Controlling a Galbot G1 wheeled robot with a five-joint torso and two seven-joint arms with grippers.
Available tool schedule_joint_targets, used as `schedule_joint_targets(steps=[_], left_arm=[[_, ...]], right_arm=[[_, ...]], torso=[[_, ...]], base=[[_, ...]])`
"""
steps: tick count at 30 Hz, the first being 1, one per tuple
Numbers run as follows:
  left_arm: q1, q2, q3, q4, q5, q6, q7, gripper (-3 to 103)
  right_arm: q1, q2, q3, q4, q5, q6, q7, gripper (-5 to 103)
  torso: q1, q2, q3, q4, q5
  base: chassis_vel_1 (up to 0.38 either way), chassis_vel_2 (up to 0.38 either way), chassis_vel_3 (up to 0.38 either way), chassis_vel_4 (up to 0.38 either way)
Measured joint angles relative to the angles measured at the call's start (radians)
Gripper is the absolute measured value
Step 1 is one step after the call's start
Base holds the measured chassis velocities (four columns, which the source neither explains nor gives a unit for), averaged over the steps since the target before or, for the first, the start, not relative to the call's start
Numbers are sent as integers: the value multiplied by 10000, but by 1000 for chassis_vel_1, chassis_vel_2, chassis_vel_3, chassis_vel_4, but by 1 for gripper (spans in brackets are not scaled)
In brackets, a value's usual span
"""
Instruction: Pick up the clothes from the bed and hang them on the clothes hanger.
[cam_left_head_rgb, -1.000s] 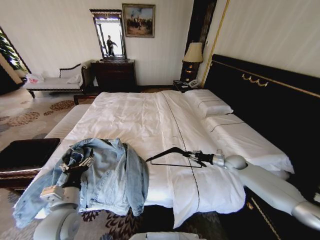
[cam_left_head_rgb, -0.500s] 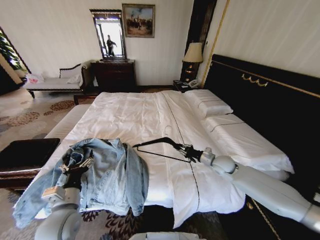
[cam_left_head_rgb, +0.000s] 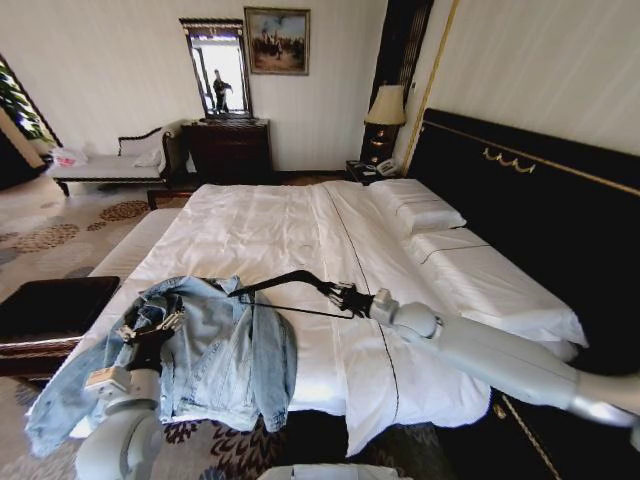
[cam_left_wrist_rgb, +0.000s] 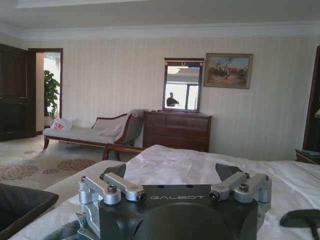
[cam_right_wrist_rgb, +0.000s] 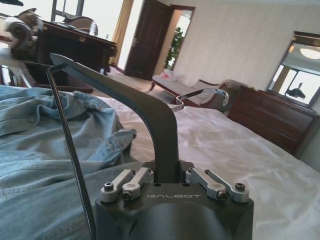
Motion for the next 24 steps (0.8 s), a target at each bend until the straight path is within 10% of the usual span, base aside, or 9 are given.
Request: schedule_joint_targets(steps=[24], left_arm=[[-492,144,-142,477,-305,74,-58,100]], right_arm=[[987,3250,-2171,-3201,-531,714,56,22]], torso=[[1,0,0,-3,-1]], base=[[0,0,0,0]])
